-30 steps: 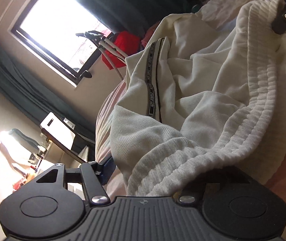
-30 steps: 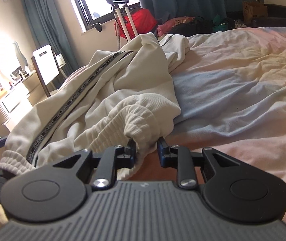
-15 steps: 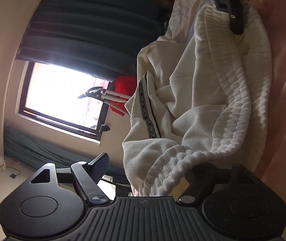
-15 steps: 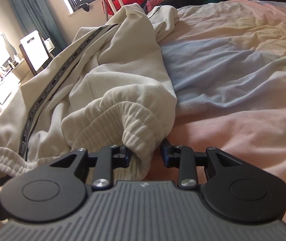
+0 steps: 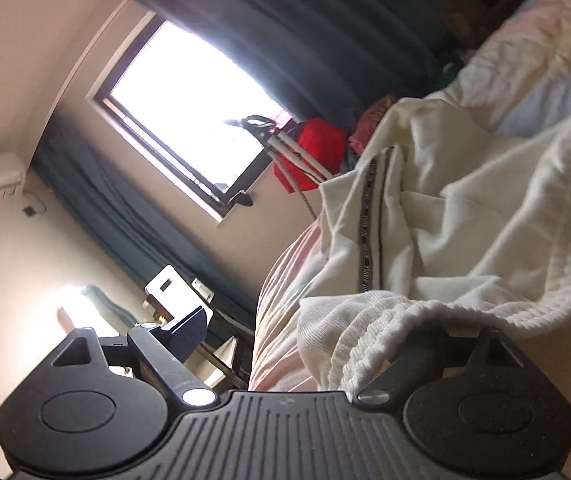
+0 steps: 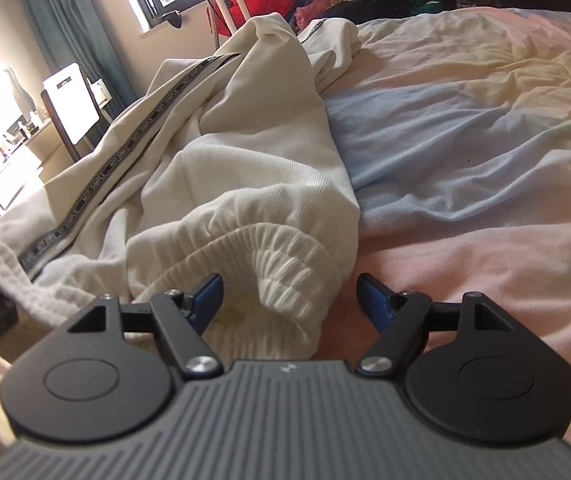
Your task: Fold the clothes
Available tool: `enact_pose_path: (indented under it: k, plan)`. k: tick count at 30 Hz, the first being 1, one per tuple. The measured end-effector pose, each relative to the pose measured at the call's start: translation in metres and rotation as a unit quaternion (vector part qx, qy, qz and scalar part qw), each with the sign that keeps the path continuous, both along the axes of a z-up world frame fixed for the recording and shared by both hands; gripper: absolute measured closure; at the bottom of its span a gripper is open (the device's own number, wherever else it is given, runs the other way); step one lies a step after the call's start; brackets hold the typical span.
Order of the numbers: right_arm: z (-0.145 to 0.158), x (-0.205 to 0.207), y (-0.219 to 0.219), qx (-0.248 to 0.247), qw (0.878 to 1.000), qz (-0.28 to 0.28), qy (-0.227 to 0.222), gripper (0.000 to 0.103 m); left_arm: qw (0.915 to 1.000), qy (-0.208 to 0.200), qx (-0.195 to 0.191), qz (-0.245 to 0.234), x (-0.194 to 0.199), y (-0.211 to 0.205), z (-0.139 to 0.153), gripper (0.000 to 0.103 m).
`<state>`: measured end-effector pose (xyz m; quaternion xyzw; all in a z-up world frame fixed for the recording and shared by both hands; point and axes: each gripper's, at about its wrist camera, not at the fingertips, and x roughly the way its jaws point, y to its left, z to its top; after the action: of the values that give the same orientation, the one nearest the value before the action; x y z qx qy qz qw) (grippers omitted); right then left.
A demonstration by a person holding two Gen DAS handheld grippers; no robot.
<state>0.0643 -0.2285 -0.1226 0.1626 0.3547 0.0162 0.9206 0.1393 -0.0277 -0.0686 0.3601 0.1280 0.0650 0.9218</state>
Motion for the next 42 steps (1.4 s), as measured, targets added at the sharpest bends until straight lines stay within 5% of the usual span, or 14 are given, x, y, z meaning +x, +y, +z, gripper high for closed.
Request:
enact_pose_path:
  k: [3, 10, 16, 18, 21, 23, 27, 31, 33, 34, 36, 38, 40, 42]
  plan:
    - [0.001, -0.001, 0.014, -0.029, 0.999, 0.031, -0.009, 0.025, 0.9943, 0.010, -0.083, 0.066, 0.016, 0.029, 0.014, 0.011]
    - [0.010, -0.007, 0.035, -0.085, 0.992, 0.082, -0.037, 0.025, 0.9621, 0.118, -0.166, 0.181, 0.034, 0.101, 0.017, 0.009]
    - [0.009, -0.007, 0.039, -0.114, 0.989, 0.094, -0.024, 0.027, 0.9786, 0.140, -0.111, 0.102, -0.027, 0.115, 0.004, 0.010]
    - [0.005, -0.003, 0.033, -0.101, 0.991, 0.085, -0.012, 0.027, 0.9878, 0.112, -0.091, 0.060, -0.038, 0.105, 0.003, 0.012]
    - [0.007, 0.001, 0.029, -0.088, 0.994, 0.067, -0.019, 0.027, 0.9963, 0.084, -0.013, 0.011, -0.050, 0.084, 0.004, 0.012]
    - [0.011, 0.002, 0.027, -0.082, 0.994, 0.058, -0.033, 0.027, 0.9936, 0.095, 0.057, -0.023, -0.060, 0.069, -0.006, 0.011]
    - [0.016, 0.000, 0.018, -0.062, 0.996, 0.045, -0.040, 0.027, 0.9660, 0.119, 0.209, -0.094, -0.084, 0.045, -0.035, 0.012]
    - [0.019, -0.007, 0.006, -0.027, 0.998, 0.041, -0.035, 0.027, 0.9066, 0.134, 0.357, -0.181, -0.102, 0.026, -0.076, 0.011]
    - [0.024, -0.012, -0.006, -0.003, 0.999, 0.032, -0.040, 0.027, 0.8856, 0.122, 0.401, -0.200, -0.102, 0.021, -0.093, 0.013]
    - [0.026, -0.014, -0.012, 0.008, 0.999, 0.028, -0.044, 0.027, 0.8866, 0.126, 0.398, -0.199, -0.097, 0.019, -0.096, 0.017]
    - [0.028, -0.016, -0.023, 0.019, 0.999, 0.020, -0.046, 0.027, 0.8982, 0.140, 0.374, -0.183, -0.083, 0.019, -0.096, 0.042]
    - [0.029, -0.017, -0.029, 0.012, 0.999, 0.015, -0.044, 0.027, 0.9171, 0.126, 0.339, -0.167, -0.075, 0.024, -0.093, 0.050]
    - [0.030, -0.015, -0.022, -0.042, 0.998, 0.024, -0.044, 0.026, 0.9351, 0.089, 0.307, -0.152, -0.072, 0.031, -0.089, 0.071]
    - [0.033, -0.018, -0.008, -0.081, 0.993, 0.061, -0.063, 0.025, 0.9588, 0.056, 0.244, -0.135, -0.073, 0.037, -0.073, 0.074]
